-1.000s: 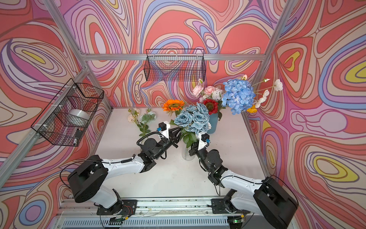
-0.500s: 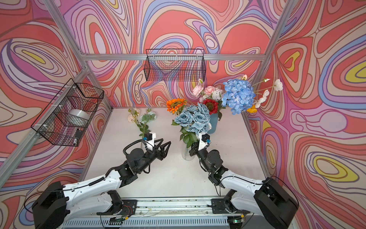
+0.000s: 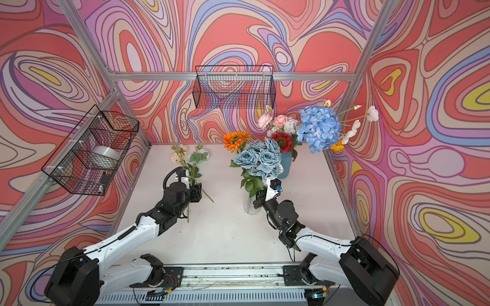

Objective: Arrange the flowers into the vase
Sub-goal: 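Move the left gripper to the pale rose stems on the table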

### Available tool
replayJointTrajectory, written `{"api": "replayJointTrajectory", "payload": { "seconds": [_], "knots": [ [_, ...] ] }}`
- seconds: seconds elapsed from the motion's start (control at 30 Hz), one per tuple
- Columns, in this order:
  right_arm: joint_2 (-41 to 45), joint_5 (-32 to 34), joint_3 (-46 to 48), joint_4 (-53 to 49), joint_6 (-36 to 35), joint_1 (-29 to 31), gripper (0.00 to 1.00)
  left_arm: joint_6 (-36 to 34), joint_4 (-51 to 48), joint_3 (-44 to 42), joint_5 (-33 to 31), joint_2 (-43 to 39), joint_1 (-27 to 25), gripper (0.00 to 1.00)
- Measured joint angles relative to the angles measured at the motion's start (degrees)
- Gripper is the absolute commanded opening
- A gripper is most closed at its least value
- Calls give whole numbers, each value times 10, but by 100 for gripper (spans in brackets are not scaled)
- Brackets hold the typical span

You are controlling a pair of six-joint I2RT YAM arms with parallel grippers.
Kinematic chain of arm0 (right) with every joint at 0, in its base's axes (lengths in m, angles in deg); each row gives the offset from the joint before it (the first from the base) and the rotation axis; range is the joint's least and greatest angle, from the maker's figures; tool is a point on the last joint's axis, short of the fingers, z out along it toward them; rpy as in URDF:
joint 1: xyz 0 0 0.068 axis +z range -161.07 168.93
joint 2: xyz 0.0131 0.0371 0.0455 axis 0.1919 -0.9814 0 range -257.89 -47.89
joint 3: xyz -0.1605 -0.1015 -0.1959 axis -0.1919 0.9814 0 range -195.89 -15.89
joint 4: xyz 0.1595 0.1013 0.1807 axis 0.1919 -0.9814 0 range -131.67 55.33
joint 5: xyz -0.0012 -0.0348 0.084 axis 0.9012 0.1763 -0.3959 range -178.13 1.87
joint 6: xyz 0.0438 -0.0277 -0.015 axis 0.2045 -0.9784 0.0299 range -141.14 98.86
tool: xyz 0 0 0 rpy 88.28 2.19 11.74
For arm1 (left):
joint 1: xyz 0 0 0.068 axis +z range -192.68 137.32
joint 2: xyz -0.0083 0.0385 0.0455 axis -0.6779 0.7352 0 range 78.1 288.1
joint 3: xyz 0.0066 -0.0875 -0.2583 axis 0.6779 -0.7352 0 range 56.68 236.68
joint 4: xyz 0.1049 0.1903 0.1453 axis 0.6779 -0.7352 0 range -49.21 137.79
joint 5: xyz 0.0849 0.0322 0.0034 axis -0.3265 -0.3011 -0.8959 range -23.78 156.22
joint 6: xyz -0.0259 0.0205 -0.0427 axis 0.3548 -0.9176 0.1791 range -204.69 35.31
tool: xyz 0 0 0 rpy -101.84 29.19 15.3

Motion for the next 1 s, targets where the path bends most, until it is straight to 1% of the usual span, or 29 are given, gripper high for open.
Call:
{"api": "replayJointTrajectory", "payload": {
  "seconds": [0.07, 0.2, 0.3, 0.37, 0.4, 0.43, 0.5, 0.57, 0.6, 0.83, 0.93, 1.0],
  "knots": [
    [-1, 0, 0, 1, 0, 0, 0, 1, -23, 28, 4, 39, 23, 53],
    [-2, 0, 0, 4, 2, 0, 0, 14, -76, 72, 25, 129, 67, 58],
    [-2, -1, 0, 4, 2, 0, 0, 21, -111, 81, 41, 185, 91, 60],
    [-2, -2, 0, 2, 3, 0, 0, 24, -131, 84, 51, 214, 97, 59],
    [-1, -2, -1, -1, 3, 0, 0, 25, -138, 85, 58, 228, 97, 56],
    [-1, -2, -2, -3, 3, 0, 0, 26, -144, 87, 63, 238, 98, 50],
    [1, -2, -4, -8, 4, 0, 0, 27, -150, 99, 70, 256, 99, 22],
    [3, -2, -4, -11, 5, 0, 0, 28, -151, 114, 82, 269, 101, 4],
    [5, -2, -4, -14, 5, 0, 0, 28, -152, 119, 90, 273, 102, 0],
    [16, -2, -4, -28, 5, 0, 0, 27, -163, 122, 129, 261, 102, 0],
    [16, -2, -4, -29, 5, 0, 0, 27, -179, 121, 129, 216, 91, 0],
    [17, -2, -4, -29, 5, 0, 0, 27, -189, 121, 123, 169, 72, 0]
  ]
}}
